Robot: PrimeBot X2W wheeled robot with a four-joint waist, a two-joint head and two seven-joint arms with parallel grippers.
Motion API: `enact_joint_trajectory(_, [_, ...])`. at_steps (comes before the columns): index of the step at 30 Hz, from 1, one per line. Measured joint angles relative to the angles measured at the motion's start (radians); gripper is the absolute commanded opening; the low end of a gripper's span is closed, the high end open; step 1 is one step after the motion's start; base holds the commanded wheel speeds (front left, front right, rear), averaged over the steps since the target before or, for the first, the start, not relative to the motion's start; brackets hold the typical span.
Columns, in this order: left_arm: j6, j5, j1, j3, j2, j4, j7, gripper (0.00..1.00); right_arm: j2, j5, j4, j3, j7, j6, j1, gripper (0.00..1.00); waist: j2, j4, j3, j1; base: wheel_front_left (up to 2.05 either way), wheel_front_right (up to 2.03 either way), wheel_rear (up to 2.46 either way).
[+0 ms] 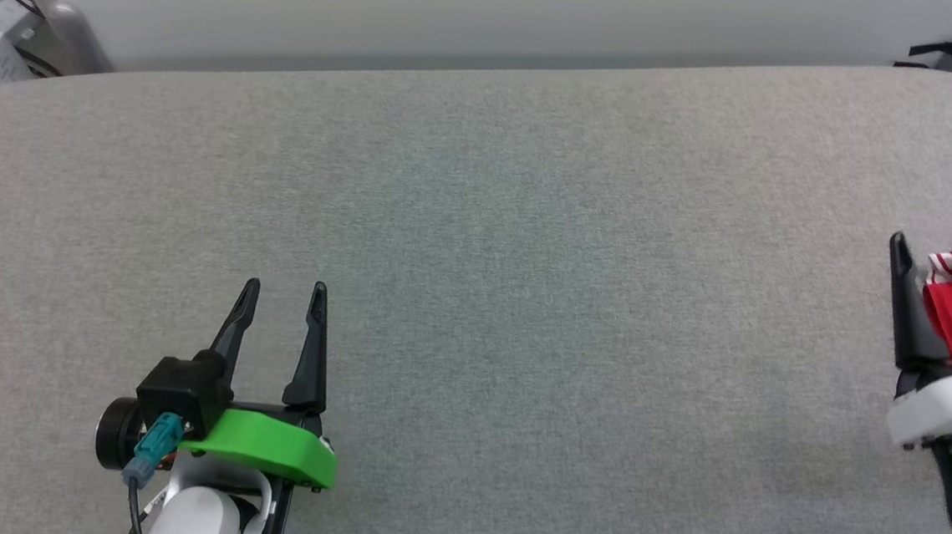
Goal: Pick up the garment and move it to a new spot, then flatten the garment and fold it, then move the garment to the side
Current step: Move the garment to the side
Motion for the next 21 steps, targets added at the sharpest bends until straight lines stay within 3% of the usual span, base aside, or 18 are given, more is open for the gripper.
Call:
enact_joint_trajectory(6, [-0.020, 0.013, 0.050, 0.037, -0.020, -0.018, 0.000, 1.00, 0.108, -0.067, -0.066, -0.001, -0.076, 0.000, 0.122, 1.00, 0.0000, 0.056, -0.051, 0.0000, 0.00, 0.00, 0.00])
enact_joint_trajectory(14, [-0.059, 0.057, 0.095, 0.069, -0.045, -0.012, 0.000, 1.00, 0.225, -0.108, -0.046, 0.033, -0.128, 0.000, 0.219, 1.00, 0.0000, 0.095, -0.104, 0.0000, 0.00, 0.00, 0.00])
enact_joint_trajectory(21, [-0.072, 0.080, 0.102, 0.087, -0.054, -0.006, 0.000, 1.00, 0.237, -0.117, -0.026, 0.047, -0.139, 0.000, 0.219, 1.00, 0.0001, 0.094, -0.117, 0.0000, 0.00, 0.00, 0.00])
